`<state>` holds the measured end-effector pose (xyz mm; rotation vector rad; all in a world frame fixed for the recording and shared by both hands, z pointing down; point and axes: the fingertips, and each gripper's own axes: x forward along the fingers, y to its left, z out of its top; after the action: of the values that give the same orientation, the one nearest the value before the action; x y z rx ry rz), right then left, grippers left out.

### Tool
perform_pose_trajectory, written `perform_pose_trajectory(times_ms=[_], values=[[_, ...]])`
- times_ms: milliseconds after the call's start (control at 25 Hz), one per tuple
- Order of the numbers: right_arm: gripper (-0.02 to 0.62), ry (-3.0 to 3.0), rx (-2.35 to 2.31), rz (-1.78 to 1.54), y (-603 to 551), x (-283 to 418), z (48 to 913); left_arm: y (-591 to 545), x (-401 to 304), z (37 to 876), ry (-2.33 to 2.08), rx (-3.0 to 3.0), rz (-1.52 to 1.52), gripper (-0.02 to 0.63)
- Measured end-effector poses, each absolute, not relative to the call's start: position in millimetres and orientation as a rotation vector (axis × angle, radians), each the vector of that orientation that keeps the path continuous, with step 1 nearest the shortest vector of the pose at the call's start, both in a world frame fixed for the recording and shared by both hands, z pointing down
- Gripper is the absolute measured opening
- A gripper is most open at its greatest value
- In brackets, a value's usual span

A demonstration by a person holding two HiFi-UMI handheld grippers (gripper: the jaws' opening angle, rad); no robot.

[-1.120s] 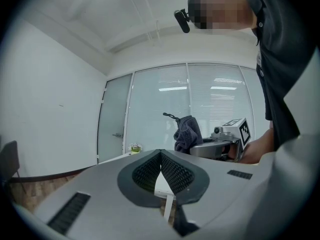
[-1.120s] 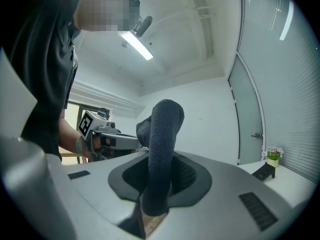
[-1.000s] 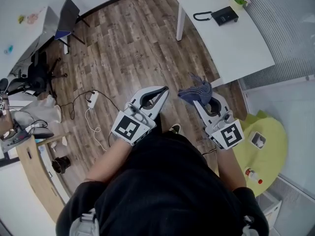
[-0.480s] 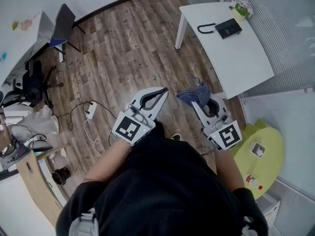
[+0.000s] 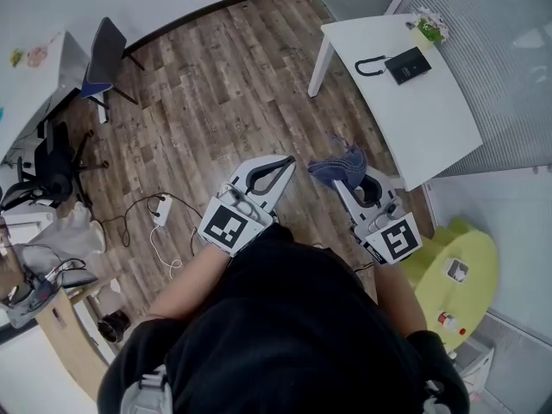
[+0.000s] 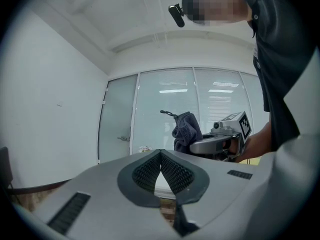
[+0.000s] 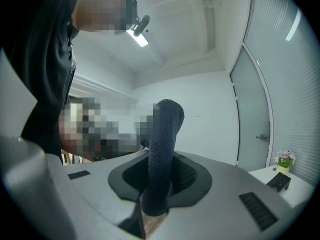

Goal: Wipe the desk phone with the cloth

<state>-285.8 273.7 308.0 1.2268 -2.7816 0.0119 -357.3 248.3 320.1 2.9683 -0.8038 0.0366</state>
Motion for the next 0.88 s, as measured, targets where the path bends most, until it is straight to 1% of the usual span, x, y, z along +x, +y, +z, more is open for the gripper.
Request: perform_pose_trajectory(times_ms=[480, 880], values=[[0.092, -2.766, 1.238, 0.009, 230, -319, 307, 202, -392, 322, -0.793, 2.961, 0.027, 0.011], [0.092, -2.797, 1.241, 0.027, 185, -297, 317, 158, -380, 325, -0.868, 2.947, 0.036, 0.011]])
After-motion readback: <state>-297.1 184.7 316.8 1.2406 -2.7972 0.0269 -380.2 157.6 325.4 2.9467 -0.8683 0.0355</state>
